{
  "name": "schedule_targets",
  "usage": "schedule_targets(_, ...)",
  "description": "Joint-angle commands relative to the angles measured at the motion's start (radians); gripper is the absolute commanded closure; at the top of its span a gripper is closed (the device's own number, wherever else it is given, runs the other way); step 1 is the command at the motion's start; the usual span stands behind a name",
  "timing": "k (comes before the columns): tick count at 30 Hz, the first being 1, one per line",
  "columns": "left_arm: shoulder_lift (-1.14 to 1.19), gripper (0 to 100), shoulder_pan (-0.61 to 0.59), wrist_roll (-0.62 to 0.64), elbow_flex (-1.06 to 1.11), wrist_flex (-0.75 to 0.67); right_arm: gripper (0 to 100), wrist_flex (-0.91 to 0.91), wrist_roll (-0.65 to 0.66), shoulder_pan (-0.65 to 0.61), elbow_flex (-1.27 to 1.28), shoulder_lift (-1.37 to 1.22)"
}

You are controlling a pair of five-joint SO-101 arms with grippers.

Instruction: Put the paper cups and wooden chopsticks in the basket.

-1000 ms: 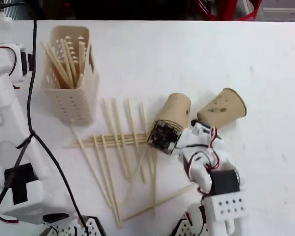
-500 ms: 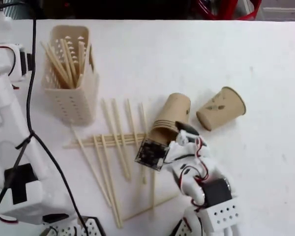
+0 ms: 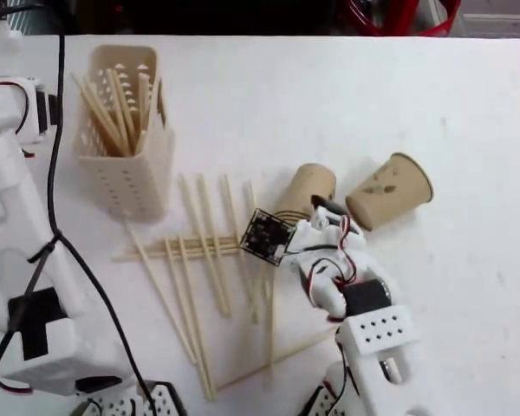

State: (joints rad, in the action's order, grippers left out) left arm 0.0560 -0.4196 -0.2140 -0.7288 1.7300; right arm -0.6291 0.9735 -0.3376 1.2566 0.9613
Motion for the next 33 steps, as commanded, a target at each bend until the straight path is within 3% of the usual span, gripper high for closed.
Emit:
schedule_targets(1,-0.001,84,-0.012,-0.009,-0.035,0.0,80.7,0.114,-0.003,0.022,-0.006,-0.091)
schedule_targets(5,-0.001,84,-0.025,-0.009,-0.034,0.002,82.4,0.243,-0.018,0.084,-0.008,-0.147)
schedule_targets(9,0.001,84,-0.073,-0.011,-0.034,-0.021,99.5,0.352,-0.12,0.14,-0.009,-0.162)
schedule_targets(13,0.038,84,-0.173,-0.009,-0.041,-0.087,98.5,0.363,-0.16,0.15,-0.029,-0.162)
schedule_targets(15,0.07,84,-0.234,-0.009,-0.041,-0.126,98.1,0.318,-0.164,0.151,-0.074,-0.162)
schedule_targets(21,0.145,84,-0.389,-0.006,-0.038,-0.253,98.1,0.044,-0.345,0.136,-0.384,-0.162)
schedule_targets(28,0.317,84,-0.406,0.009,-0.035,-0.27,98.1,-0.16,-0.539,-0.045,-0.838,-0.188)
schedule_targets(33,0.487,84,-0.343,0.163,-0.044,-0.292,98.1,-0.024,-0.635,-0.228,-1.033,-0.318)
